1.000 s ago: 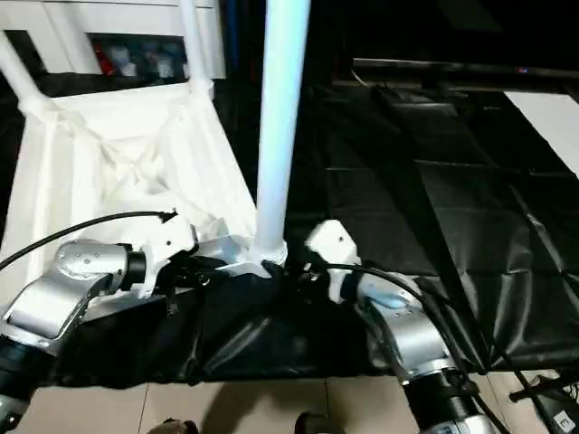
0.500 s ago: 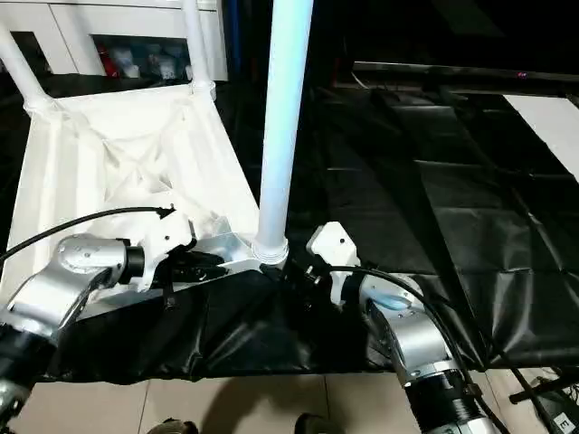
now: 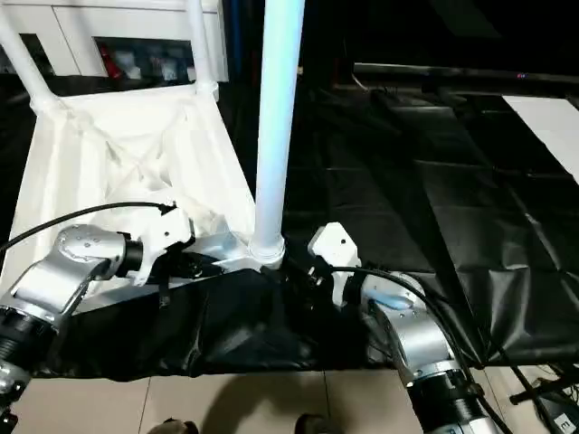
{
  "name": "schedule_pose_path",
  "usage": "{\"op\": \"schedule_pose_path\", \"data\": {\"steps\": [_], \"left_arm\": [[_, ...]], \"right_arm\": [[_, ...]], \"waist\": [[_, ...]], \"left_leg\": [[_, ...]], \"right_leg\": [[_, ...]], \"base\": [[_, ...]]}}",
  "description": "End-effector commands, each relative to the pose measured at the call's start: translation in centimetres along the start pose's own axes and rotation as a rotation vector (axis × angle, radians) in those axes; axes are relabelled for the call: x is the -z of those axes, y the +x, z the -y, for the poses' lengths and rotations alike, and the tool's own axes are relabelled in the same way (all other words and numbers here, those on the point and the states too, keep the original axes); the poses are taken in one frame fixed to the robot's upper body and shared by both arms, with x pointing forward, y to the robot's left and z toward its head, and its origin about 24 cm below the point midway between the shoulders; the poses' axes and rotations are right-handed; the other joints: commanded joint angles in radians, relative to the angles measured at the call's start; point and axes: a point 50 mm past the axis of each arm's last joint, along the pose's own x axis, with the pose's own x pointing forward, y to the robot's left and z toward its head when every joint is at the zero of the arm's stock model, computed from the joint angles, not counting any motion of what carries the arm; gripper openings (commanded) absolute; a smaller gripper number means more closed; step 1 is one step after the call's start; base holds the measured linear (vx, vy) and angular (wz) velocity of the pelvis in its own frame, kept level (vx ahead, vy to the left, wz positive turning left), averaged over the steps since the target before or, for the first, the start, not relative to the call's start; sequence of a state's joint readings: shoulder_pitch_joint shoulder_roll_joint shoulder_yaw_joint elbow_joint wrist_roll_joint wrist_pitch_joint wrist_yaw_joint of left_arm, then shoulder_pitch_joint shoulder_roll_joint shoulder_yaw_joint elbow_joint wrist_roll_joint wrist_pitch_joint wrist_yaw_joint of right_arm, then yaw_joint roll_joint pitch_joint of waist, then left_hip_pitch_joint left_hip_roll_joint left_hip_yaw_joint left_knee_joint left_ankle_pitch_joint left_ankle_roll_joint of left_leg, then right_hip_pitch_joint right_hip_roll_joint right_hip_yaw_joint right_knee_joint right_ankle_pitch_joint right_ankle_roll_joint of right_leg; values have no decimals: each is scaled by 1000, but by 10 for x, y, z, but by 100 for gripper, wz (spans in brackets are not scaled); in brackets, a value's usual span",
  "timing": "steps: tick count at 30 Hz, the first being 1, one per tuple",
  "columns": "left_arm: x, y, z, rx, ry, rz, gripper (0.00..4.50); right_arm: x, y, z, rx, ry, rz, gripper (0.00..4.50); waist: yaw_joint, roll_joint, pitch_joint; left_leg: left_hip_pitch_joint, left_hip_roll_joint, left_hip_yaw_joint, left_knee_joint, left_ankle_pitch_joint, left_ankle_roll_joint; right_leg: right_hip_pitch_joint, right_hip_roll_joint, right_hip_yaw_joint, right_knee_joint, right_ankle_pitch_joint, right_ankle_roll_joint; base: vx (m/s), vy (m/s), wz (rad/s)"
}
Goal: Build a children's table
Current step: Rotate leg to tighten
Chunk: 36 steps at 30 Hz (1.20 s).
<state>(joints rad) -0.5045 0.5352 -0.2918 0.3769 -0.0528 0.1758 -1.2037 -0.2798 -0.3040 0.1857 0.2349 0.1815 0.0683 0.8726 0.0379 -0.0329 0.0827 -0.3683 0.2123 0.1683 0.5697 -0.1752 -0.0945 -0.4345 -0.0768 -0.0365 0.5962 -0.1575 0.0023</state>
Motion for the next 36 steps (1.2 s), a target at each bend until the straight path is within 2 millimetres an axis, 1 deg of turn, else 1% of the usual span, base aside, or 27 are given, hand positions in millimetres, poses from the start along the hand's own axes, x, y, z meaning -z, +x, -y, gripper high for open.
{"op": "schedule_pose_path", "data": {"steps": [1,2,4,5,6,8,11,12,13,14,15,16,17,19,20,21,22,23,24,25,26,27,29,31,34,36], "left_arm": [[-3,15,21,196,29,80,0],[-2,17,25,234,38,75,0],[0,18,27,257,47,65,0],[0,18,27,257,47,65,0],[2,19,27,266,54,57,0],[3,20,26,254,54,54,0],[4,20,23,239,50,48,0],[6,19,21,230,57,41,0],[7,18,21,229,56,39,0],[7,18,20,228,54,36,0],[8,17,20,227,53,34,0],[9,17,19,227,53,32,0],[9,17,19,227,53,28,0],[10,17,19,230,50,27,0],[10,17,19,231,50,27,0],[10,17,19,232,50,26,0],[10,17,19,234,49,26,0],[11,17,18,235,49,26,0],[12,16,18,237,46,23,0],[13,16,18,239,44,20,0],[14,16,18,242,44,14,0],[15,16,19,245,45,9,0],[16,16,19,246,43,3,0],[16,16,19,247,41,0,0],[17,16,19,248,40,0,0],[18,16,20,253,33,-2,0]], "right_arm": [[-10,-4,2,-70,-36,1,446],[-10,-4,0,-109,-51,-17,446],[-10,-4,-1,-126,-86,-42,446],[-10,-4,-1,-126,-86,-42,446],[-8,-3,-1,-141,-125,-68,446],[-7,-2,-2,-160,-144,-82,446],[-7,0,-3,-185,-151,-84,446],[-8,1,-3,-207,-143,-83,429],[-8,2,-3,-212,-146,-85,429],[-8,2,-3,-214,-147,-86,417],[-7,4,-2,-219,-149,-92,400],[-7,5,-2,-222,-146,-92,400],[-8,9,-1,-230,-138,-90,391],[-8,10,-1,-231,-140,-90,372],[-8,11,-1,-234,-136,-88,363],[-8,11,-1,-238,-133,-87,363],[-8,12,-1,-240,-134,-86,338],[-7,12,-1,-245,-127,-83,338],[-6,13,-1,-250,-126,-85,323],[-6,13,-1,-254,-123,-88,323],[-4,14,-1,-262,-121,-92,316],[-4,14,-2,-268,-121,-96,306],[-2,15,-2,-274,-117,-99,285],[-1,16,-3,-276,-116,-99,275],[-1,17,-4,-278,-115,-99,269],[1,20,-7,-288,-104,-93,268]], "waist": [[3,3,-57],[6,3,-57],[15,4,-59],[17,4,-59],[17,4,-59],[17,3,-58],[17,0,-56],[17,0,-56],[17,1,-56],[17,2,-56],[16,1,-56],[16,1,-56],[15,2,-58],[16,2,-58],[15,1,-58],[16,2,-59],[16,2,-60],[15,-1,-62],[16,2,-62],[15,1,-62],[16,3,-63],[16,2,-62],[16,2,-62],[16,6,-62],[16,5,-63],[16,10,-63]], "left_leg": [[4,7,11,-66,-251,35],[6,8,13,-66,-242,40],[10,9,18,-62,-211,52],[9,9,18,-62,-202,54],[7,7,19,-62,-193,56],[7,6,19,-62,-203,50],[6,5,18,-65,-237,47],[5,4,18,-66,-249,47],[7,5,17,-66,-257,46],[7,5,17,-67,-266,43],[6,5,16,-68,-270,40],[5,5,15,-68,-271,39],[4,5,14,-68,-269,36],[6,6,16,-67,-266,37],[6,6,16,-66,-262,38],[4,6,16,-67,-257,39],[5,6,16,-66,-252,38],[4,6,16,-66,-249,39],[4,6,16,-66,-243,40],[4,5,16,-65,-240,42],[4,5,16,-65,-236,43],[3,5,17,-64,-238,44],[3,4,17,-64,-242,45],[3,5,16,-66,-254,39],[4,5,15,-66,-258,37],[4,5,15,-67,-256,36]], "right_leg": [[55,-34,31,-69,-275,-186],[54,-33,32,-68,-255,-194],[53,-32,33,-60,-192,-216],[54,-32,32,-57,-176,-220],[56,-32,31,-55,-164,-223],[57,-33,31,-58,-185,-216],[57,-37,31,-65,-260,-195],[56,-38,31,-68,-288,-185],[55,-39,31,-70,-303,-181],[55,-40,30,-72,-327,-174],[54,-41,30,-73,-341,-168],[55,-41,30,-74,-347,-165],[55,-42,29,-71,-345,-167],[53,-41,30,-72,-337,-168],[54,-41,31,-71,-333,-170],[55,-41,30,-70,-328,-173],[55,-41,30,-69,-318,-175],[56,-41,30,-68,-313,-177],[57,-41,30,-66,-305,-181],[57,-40,29,-66,-299,-183],[57,-41,29,-66,-295,-184],[57,-41,29,-67,-299,-183],[57,-41,29,-68,-314,-179],[56,-42,29,-71,-346,-170],[56,-41,29,-70,-341,-172],[56,-41,29,-69,-325,-176]], "base": [[0,0,0],[0,0,0],[0,0,0],[0,0,0],[0,0,0],[0,0,0],[0,0,0],[0,0,0],[0,0,0],[0,0,0],[0,0,0],[0,0,0],[0,0,0],[0,0,0],[0,0,0],[0,0,0],[0,0,0],[0,0,0],[0,0,0],[0,0,0],[0,0,0],[0,0,0],[0,0,0],[0,0,0],[0,0,0],[0,0,0]]}}
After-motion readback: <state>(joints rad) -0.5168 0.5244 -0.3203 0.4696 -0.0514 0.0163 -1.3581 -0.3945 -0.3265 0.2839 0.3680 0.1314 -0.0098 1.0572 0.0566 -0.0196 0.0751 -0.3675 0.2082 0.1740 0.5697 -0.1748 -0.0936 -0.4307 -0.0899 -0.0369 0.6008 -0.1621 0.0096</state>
